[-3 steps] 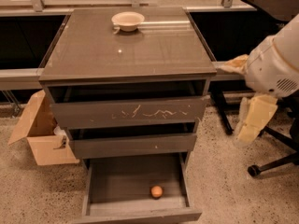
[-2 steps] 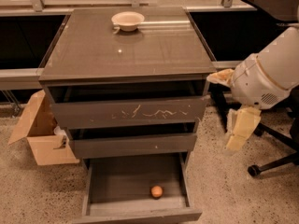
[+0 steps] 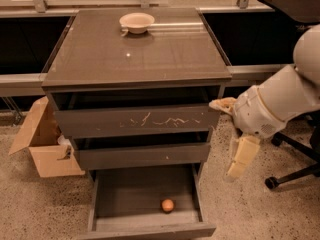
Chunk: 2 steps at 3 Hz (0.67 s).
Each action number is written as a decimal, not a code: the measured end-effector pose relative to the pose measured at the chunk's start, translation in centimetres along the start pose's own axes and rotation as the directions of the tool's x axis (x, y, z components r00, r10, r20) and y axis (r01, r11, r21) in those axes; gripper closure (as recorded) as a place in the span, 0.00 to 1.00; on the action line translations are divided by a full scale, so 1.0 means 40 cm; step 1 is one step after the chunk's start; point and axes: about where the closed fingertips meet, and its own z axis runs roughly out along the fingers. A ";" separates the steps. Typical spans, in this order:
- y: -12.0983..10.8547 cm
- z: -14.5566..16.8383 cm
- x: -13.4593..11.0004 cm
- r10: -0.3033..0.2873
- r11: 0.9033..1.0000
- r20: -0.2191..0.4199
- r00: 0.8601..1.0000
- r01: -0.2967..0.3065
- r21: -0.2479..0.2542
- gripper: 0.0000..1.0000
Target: Pick orange from bottom drawer and place on counter
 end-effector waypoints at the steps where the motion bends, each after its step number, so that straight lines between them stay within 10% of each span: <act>1: -0.001 0.075 0.042 -0.017 1.000 0.024 1.000 0.017 -0.016 0.00; 2: 0.021 0.242 0.101 -0.080 0.995 0.073 0.994 0.084 -0.054 0.00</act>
Offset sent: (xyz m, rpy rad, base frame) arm 0.0046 0.0226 -0.1527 0.0892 -0.0105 0.1701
